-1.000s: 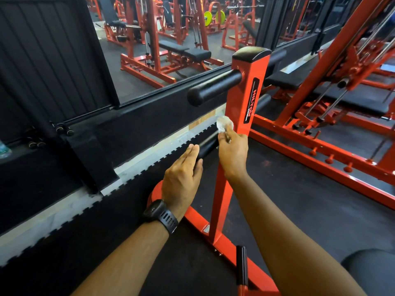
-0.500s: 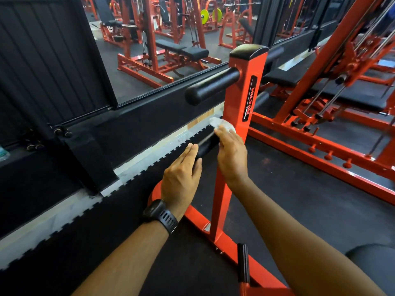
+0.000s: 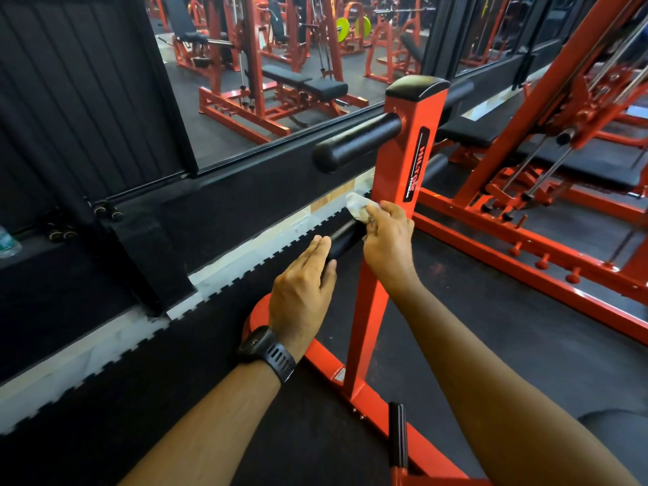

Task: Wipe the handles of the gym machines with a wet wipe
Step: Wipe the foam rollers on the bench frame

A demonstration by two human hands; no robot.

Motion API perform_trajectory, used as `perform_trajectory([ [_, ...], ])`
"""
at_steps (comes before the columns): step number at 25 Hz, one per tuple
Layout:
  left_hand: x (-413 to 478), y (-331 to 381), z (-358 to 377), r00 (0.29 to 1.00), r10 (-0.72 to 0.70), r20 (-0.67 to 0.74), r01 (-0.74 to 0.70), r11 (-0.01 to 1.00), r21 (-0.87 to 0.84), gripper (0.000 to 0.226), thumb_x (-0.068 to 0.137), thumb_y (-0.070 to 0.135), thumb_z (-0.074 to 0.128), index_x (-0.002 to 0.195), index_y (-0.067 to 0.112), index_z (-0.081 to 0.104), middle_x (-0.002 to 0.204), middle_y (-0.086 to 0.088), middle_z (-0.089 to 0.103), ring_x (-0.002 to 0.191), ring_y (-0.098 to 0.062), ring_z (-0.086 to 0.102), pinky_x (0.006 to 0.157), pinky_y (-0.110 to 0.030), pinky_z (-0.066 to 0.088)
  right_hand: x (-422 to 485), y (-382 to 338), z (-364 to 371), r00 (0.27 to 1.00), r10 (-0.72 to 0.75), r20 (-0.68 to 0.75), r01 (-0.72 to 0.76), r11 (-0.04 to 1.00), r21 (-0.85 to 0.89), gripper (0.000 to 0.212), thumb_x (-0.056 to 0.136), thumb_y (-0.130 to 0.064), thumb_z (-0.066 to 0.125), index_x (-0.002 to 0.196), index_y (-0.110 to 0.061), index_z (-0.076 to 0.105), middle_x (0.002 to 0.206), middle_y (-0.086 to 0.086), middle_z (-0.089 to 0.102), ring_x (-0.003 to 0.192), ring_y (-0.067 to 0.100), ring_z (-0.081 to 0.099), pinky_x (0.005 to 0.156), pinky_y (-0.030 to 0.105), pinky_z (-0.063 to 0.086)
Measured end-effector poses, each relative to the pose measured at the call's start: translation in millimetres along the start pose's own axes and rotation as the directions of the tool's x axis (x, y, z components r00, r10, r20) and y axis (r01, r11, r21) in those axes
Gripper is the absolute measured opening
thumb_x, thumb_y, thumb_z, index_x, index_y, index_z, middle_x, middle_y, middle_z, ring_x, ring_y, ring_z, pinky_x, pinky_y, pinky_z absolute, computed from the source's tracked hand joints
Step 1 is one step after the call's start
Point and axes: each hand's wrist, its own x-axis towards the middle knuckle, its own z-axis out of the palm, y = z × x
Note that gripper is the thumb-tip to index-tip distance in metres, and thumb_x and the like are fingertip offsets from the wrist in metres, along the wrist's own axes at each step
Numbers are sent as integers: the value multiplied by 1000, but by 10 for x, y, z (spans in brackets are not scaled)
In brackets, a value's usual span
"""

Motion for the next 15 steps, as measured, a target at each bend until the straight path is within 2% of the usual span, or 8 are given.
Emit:
perform_trajectory([
  [1, 6, 6, -5, 1000, -5, 1, 5, 1000, -2, 40, 92, 12, 71, 131, 4, 63, 128, -14, 67, 119, -21, 64, 98, -19, 45, 49, -9, -11, 997, 73, -13, -72, 997, 21, 29, 88, 6, 47, 104, -2, 70, 116, 18, 62, 107, 37, 55, 100, 46, 43],
  [2, 6, 9, -9, 1000, -8, 0, 8, 1000, -5, 40, 92, 13, 71, 131, 5, 63, 128, -14, 67, 120, -20, 64, 98, -19, 44, 56, -30, -26, 998, 42, -49, -41, 998, 38, 26, 87, 4, 48, 92, -4, 71, 100, 13, 66, 94, 31, 59, 89, 49, 48],
  [4, -1, 7, -18, 1000, -13, 2, 13, 1000, -13, 41, 92, 13, 70, 132, 6, 63, 130, -13, 66, 120, -20, 64, 99, -18, 43, -4, -159, -83, 971, -231, -65, 237, 966, 104, 22, 85, 1, 53, 80, -9, 72, 80, 4, 70, 76, 19, 62, 74, 44, 50],
  [6, 3, -5, -31, 1000, -16, 2, 16, 1000, -21, 43, 92, 14, 65, 134, 7, 62, 132, -11, 65, 120, -19, 64, 99, -17, 43, -136, -301, -134, 860, -507, 60, 493, 855, 160, 17, 89, -9, 57, 89, -12, 74, 89, -1, 72, 87, 14, 64, 83, 34, 52],
  [7, 2, -3, -35, 1000, -16, 7, 17, 1000, -26, 44, 92, 15, 62, 135, 7, 62, 133, -10, 65, 120, -19, 64, 100, -16, 42, -169, -273, -133, 812, -573, 114, 561, 819, 122, 17, 92, -14, 58, 96, -11, 74, 96, 1, 71, 96, 16, 62, 90, 31, 51],
  [8, 5, 6, -34, 1000, -16, 11, 16, 1000, -26, 43, 93, 16, 61, 135, 7, 61, 133, -9, 65, 120, -18, 63, 100, -15, 41, -151, -213, -130, 793, -595, 131, 588, 804, 90, 18, 94, -15, 57, 102, -10, 72, 101, 4, 69, 103, 19, 60, 94, 32, 50],
  [12, -3, 27, -23, 1000, -19, -17, 19, 1000, -1, 41, 91, 13, 71, 131, 6, 64, 129, -12, 67, 118, -19, 65, 99, -13, 38, -19, 16, -102, 908, -410, 89, 409, 912, 28, 23, 92, 0, 57, 109, -9, 71, 123, 7, 64, 119, 23, 60, 94, 41, 52],
  [15, 3, 20, -18, 999, -25, -22, 24, 1000, -15, 42, 90, 11, 73, 130, 5, 64, 128, -13, 67, 118, -19, 64, 101, -12, 36, 9, 54, -144, 779, -581, 237, 597, 802, 3, 45, 82, 12, 62, 121, -8, 70, 126, 10, 63, 119, 26, 60, 96, 37, 52],
])
